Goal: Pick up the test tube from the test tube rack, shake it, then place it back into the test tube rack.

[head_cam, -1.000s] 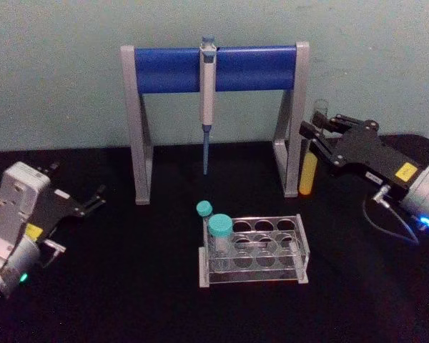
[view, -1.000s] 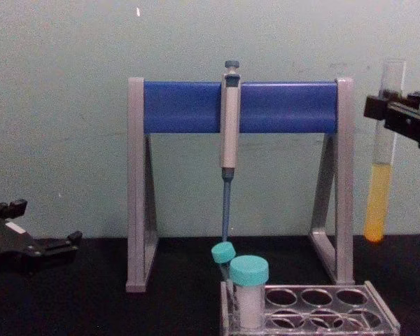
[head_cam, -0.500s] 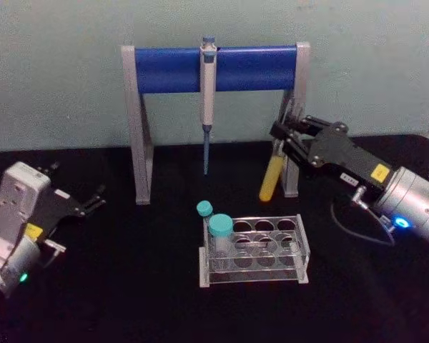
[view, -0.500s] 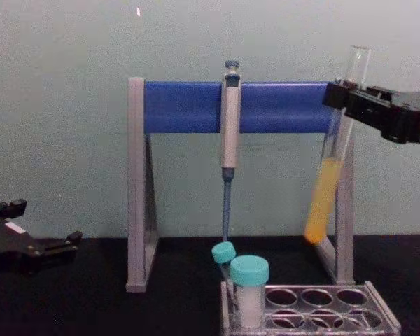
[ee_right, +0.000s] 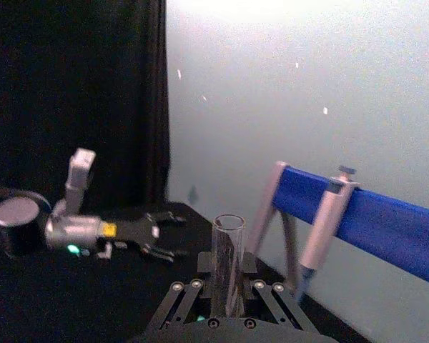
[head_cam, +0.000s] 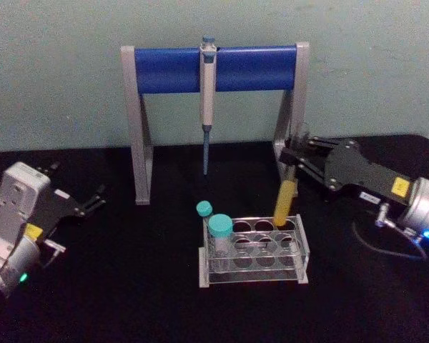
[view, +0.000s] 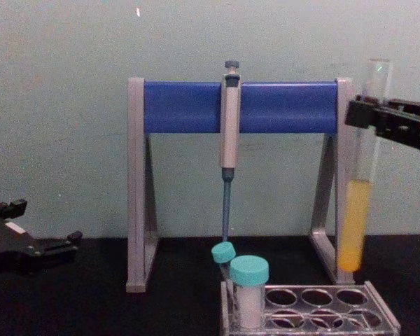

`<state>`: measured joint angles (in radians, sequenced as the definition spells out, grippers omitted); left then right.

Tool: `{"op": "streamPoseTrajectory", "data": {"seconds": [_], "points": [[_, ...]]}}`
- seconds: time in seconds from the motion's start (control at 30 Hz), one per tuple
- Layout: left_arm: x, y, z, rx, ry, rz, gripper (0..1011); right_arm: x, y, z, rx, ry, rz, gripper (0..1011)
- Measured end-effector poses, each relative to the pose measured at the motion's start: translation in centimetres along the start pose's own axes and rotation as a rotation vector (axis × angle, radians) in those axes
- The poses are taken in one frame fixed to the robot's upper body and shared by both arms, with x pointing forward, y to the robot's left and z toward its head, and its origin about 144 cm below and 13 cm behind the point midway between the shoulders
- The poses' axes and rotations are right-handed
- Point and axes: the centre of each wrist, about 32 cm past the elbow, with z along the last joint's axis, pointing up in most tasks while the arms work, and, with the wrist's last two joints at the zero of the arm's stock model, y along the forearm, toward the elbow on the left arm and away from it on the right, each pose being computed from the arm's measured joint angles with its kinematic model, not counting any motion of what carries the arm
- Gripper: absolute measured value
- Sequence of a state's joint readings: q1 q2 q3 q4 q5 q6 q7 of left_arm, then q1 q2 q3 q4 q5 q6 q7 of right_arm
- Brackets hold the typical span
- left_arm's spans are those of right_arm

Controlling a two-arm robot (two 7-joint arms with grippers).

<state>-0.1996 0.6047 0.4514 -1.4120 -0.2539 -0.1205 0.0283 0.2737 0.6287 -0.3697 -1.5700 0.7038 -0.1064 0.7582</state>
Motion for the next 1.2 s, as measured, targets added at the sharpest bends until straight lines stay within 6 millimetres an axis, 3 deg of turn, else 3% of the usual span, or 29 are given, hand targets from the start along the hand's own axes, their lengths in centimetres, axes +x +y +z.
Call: {"op": "streamPoseTrajectory", "data": {"seconds": [0.17,0.33,0.83,1.2], "points": [[0.0,0.0,0.0,0.000,0.000,0.000,1001,0.1,-1.5,0.7,-0.031,-0.070,-0.073,240],[0.0,0.0,0.0,0.000,0.000,0.000,1001,0.1,-1.6,0.6,-0.031,-0.099,-0.141,239],[0.0,0.0,0.0,0.000,0.000,0.000,1001,-0.1,1.2,-2.1,0.072,-0.030,-0.147,240],[0.0,0.0,0.0,0.000,0.000,0.000,1001,0.0,1.7,-3.0,0.044,0.009,-0.094,240]]}}
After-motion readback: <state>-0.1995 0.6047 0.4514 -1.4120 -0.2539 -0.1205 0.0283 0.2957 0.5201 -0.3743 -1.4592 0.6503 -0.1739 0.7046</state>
